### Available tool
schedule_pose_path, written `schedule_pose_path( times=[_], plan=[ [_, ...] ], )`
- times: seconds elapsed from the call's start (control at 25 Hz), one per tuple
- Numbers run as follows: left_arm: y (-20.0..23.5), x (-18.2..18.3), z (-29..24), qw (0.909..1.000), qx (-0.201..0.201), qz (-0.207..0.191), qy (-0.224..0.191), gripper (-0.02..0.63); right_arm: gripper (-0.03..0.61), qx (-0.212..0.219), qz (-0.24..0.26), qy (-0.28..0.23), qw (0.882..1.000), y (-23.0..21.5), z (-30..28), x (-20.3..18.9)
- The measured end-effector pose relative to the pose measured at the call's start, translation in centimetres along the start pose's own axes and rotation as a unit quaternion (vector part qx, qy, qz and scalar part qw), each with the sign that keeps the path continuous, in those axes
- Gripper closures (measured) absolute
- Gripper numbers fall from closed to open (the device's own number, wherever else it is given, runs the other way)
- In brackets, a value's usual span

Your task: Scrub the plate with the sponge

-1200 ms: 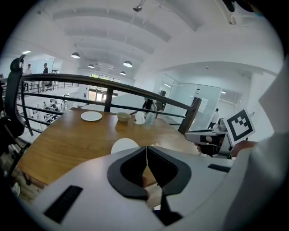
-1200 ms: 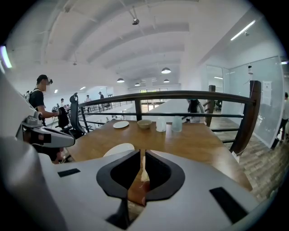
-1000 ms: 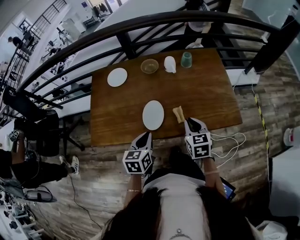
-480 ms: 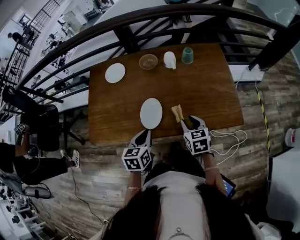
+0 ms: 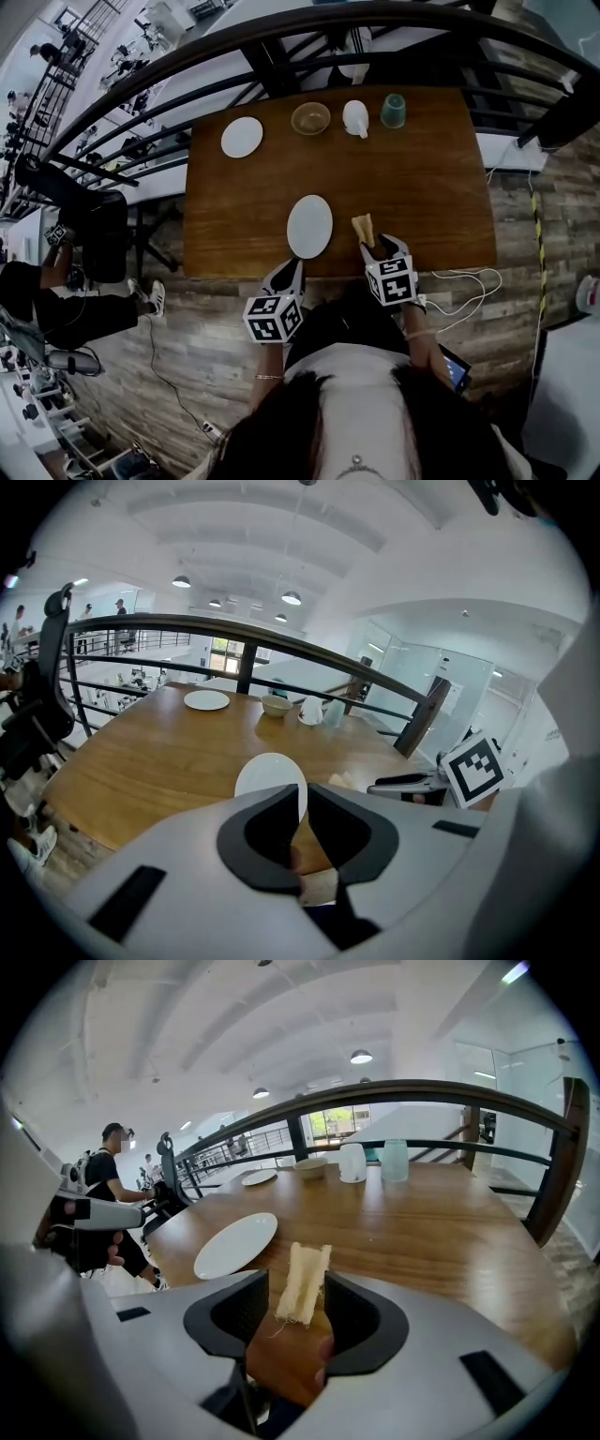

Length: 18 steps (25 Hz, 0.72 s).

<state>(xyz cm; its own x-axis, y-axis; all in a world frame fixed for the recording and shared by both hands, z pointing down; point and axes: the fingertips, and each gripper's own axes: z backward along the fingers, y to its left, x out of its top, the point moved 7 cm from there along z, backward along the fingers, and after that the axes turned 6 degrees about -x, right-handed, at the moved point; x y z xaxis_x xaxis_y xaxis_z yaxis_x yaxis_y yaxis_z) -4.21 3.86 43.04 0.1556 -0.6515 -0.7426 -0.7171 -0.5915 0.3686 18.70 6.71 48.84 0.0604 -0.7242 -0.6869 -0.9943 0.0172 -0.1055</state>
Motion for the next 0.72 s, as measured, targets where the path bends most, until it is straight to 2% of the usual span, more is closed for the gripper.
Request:
schedule_pose_path(
  times=[0.72],
  plan=[
    [1.6,-0.8,0.2,0.9992,-0.002,0.016,0.035,0.571,0.374,-0.017,-0.013,0.051,0.998,0.6,-3.5,-2.0]
  ],
)
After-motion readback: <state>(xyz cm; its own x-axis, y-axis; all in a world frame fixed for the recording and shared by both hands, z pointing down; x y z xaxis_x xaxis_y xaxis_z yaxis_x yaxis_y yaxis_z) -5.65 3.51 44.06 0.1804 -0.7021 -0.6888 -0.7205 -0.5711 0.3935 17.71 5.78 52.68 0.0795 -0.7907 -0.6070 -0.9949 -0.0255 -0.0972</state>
